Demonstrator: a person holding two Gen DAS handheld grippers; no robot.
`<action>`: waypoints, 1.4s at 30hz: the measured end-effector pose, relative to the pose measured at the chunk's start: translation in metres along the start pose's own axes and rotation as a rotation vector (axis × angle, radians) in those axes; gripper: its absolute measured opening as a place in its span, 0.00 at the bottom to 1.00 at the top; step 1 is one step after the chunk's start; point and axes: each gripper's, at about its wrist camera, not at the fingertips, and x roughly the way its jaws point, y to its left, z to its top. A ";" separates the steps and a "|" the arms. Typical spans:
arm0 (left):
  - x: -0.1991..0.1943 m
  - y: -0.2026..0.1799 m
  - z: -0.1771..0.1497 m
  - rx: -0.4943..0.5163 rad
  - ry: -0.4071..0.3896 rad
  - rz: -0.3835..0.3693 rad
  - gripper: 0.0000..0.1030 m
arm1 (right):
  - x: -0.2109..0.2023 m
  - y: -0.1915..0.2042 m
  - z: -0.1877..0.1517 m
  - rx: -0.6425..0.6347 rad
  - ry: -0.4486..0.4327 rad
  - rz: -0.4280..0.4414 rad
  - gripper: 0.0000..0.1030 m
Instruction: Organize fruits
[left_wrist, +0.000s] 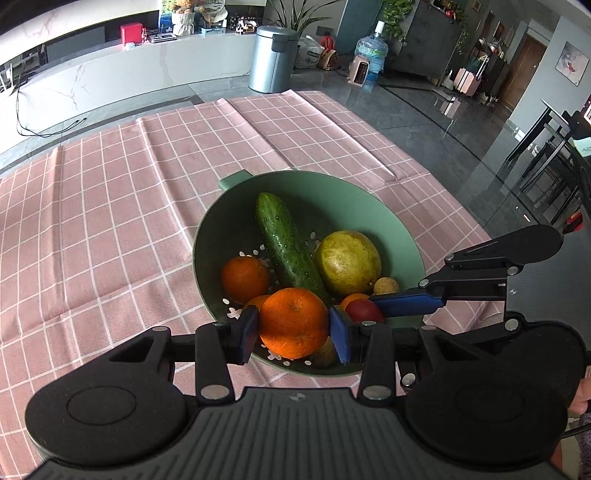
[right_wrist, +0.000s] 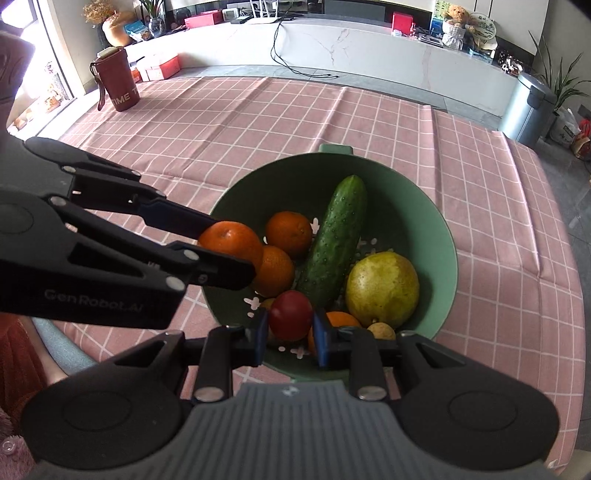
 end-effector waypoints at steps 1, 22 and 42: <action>0.003 0.000 0.000 0.002 0.007 0.001 0.45 | 0.001 0.000 0.001 -0.006 0.001 0.001 0.21; 0.033 0.007 0.003 -0.015 0.061 -0.075 0.46 | 0.028 -0.008 0.001 -0.045 0.061 0.031 0.21; -0.030 0.009 0.013 -0.024 -0.064 -0.008 0.55 | -0.025 -0.016 0.007 0.026 -0.076 -0.020 0.48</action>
